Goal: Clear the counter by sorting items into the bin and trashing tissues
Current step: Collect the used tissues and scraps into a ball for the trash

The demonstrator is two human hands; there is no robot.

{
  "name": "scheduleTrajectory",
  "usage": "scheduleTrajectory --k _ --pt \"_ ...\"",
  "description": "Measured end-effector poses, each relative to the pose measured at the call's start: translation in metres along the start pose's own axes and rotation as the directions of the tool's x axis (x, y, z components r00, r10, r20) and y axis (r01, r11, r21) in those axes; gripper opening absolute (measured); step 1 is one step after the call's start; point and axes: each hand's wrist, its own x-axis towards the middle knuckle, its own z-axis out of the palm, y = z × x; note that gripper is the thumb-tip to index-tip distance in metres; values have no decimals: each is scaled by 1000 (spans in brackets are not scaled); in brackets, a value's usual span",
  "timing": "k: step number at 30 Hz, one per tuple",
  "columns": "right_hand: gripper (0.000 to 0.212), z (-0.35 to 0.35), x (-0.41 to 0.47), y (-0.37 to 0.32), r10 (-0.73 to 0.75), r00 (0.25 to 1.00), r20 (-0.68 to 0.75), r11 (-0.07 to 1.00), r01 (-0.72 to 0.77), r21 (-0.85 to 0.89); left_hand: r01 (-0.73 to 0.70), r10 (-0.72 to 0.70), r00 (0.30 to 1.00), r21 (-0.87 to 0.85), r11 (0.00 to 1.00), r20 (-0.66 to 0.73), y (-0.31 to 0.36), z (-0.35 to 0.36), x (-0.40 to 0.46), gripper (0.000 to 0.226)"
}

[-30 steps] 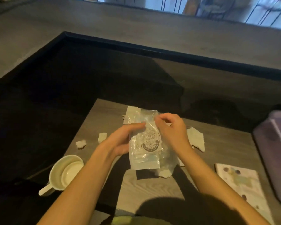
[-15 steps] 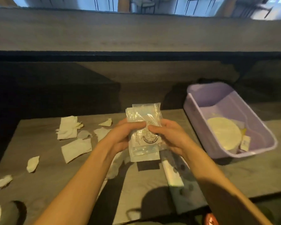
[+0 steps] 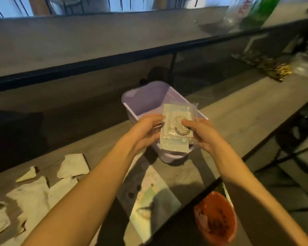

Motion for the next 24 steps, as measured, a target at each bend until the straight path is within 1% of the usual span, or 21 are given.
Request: scheduleTrajectory --k 1,2,5,7,8,9,10,11,12,14,15,16,18,19,21,24 --pt "9 -7 5 1 7 1000 -24 1000 -7 8 -1 1 1000 39 999 -7 -2 7 7 24" --pt "9 -13 9 3 15 999 -44 1000 -14 7 2 -1 1000 80 997 -11 -5 14 13 17" --pt "26 -24 20 8 10 997 -78 1000 -9 11 7 -4 1000 172 985 -16 -9 32 23 4" --pt "28 -26 26 12 -8 996 -86 1000 9 15 1 5 999 161 987 -39 -10 35 26 5" --pt "29 -26 29 14 -14 996 -86 1000 15 13 -3 9 999 144 990 -45 -11 35 26 10" --pt "30 -25 30 16 -19 996 -87 1000 19 -1 -8 14 999 135 991 -44 -11 34 24 24" --pt "31 -23 32 18 -26 995 -100 999 22 -42 -10 16 999 133 991 -43 -11 31 24 39" --pt "32 -21 33 20 -44 991 -129 992 28 -120 -11 18 999 149 989 -47 -11 27 22 48" --pt "34 -17 35 23 -74 982 -173 974 34 -225 -16 25 998 160 987 -57 -10 23 20 53" --pt "50 -9 34 26 -166 953 -254 922 59 -382 -40 47 997 104 994 -67 -5 11 12 48" --pt "56 -4 33 27 -222 939 -264 906 98 -412 -61 65 996 48 997 -69 -2 4 6 41" --pt "57 0 30 29 -272 927 -256 895 146 -423 -87 87 994 3 996 -70 1 -3 0 34" --pt "46 15 22 32 -346 913 -217 875 230 -427 -140 137 986 -21 990 -95 3 -24 -14 20" --pt "39 25 17 34 -375 907 -190 864 268 -426 -160 157 980 -18 987 -124 3 -36 -22 17" --pt "29 45 6 39 -453 882 -130 824 358 -439 -177 173 963 0 984 -207 2 -61 -36 17" --pt "22 83 -11 50 -567 823 28 696 497 -518 -194 179 920 -6 981 -350 -6 -106 -65 17"
